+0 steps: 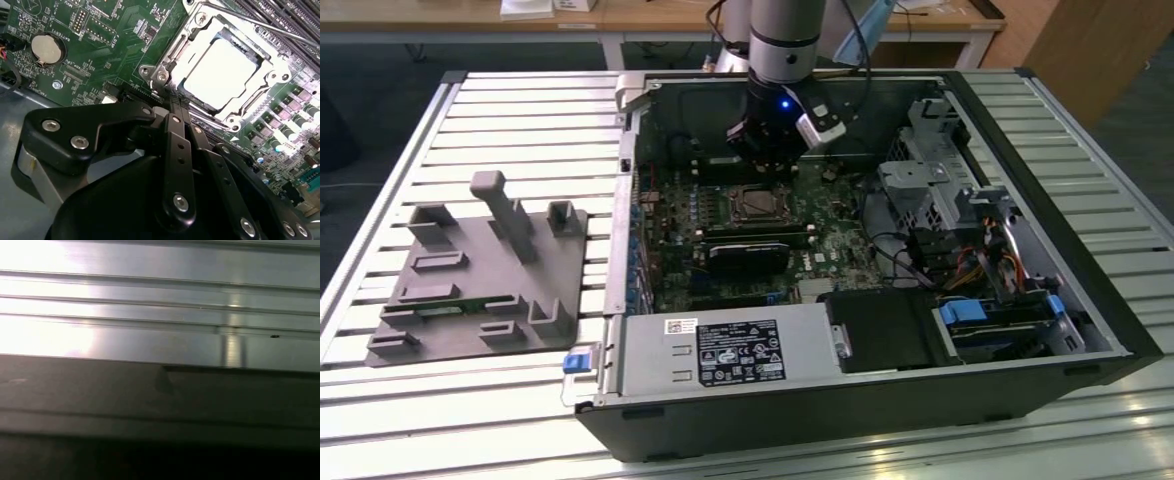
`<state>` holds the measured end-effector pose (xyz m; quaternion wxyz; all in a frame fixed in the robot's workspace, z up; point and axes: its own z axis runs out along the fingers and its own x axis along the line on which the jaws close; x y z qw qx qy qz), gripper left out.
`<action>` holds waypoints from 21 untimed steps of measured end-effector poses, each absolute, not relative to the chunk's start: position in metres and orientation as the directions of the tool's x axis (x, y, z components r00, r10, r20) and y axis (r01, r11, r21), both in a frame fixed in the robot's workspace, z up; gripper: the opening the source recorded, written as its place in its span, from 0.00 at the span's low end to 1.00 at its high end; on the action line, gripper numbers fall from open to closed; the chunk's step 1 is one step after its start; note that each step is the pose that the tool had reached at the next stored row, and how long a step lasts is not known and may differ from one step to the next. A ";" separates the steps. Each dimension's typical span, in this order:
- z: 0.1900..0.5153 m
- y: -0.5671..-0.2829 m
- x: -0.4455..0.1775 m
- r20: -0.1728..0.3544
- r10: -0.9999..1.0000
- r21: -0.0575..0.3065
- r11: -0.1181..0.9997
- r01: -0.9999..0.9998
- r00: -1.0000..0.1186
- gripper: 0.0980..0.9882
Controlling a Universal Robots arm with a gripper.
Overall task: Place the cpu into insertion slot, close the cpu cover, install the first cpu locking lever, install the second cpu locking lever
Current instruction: 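Install the first cpu locking lever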
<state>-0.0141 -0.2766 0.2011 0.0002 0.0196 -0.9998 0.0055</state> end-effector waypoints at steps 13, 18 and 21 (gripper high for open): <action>0.198 -0.277 -0.014 0.002 -0.039 -0.039 0.998 -0.039 -0.999 0.02; 0.195 -0.276 -0.012 0.003 -0.039 -0.037 0.999 -0.039 -0.999 0.02; 0.196 -0.276 -0.012 0.003 -0.039 -0.034 0.999 -0.039 -0.999 0.02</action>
